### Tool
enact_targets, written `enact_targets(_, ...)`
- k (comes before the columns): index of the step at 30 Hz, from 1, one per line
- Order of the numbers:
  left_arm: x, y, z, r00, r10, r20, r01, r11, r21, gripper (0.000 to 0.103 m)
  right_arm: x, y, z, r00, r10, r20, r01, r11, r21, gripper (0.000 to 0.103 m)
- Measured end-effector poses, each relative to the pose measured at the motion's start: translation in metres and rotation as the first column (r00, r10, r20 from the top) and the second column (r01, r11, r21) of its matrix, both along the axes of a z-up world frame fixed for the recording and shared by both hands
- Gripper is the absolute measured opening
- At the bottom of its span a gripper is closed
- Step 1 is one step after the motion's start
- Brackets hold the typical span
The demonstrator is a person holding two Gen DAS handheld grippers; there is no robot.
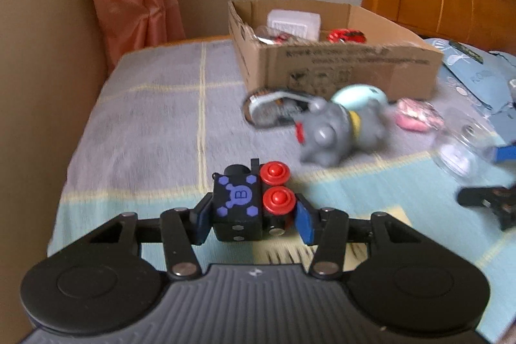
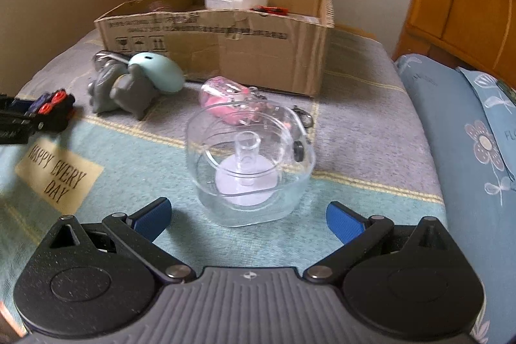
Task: Organize rigid objects
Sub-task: 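Grasp the black cube toy with the left tool while the right tool grasps the clear cup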
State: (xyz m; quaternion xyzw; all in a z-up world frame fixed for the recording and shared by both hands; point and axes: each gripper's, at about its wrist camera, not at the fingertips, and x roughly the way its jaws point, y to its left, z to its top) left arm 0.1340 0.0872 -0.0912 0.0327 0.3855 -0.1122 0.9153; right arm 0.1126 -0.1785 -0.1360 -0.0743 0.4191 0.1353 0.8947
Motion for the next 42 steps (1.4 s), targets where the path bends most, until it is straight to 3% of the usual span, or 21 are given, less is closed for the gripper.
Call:
enact_targets(9, -0.018, -0.005, 0.001, 1.0, 0.009, 0.007, -0.009, 1.0, -0.006, 0.052, 0.027, 0.006, 0.001, 0.981, 0.193, -0.015, -0.193, 0.981, 0.003, 0.103)
enact_targets(14, -0.018, -0.011, -0.001, 1.0, 0.008, 0.008, -0.008, 1.0, 0.003, 0.059, 0.033, 0.009, 0.002, 0.976, 0.219, -0.024, -0.219, 0.976, 0.0, 0.103)
enact_targets(27, -0.012, -0.013, -0.002, 0.999, 0.037, 0.01, -0.037, 0.999, 0.007, 0.059, 0.048, 0.014, 0.004, 0.964, 0.259, -0.06, -0.26, 0.966, -0.008, 0.103)
enact_targets(42, -0.007, -0.013, 0.001, 1.0, 0.019, -0.021, -0.019, 1.0, 0.017, 0.058, 0.063, 0.016, 0.006, 0.929, 0.357, -0.098, -0.36, 0.933, -0.022, 0.103)
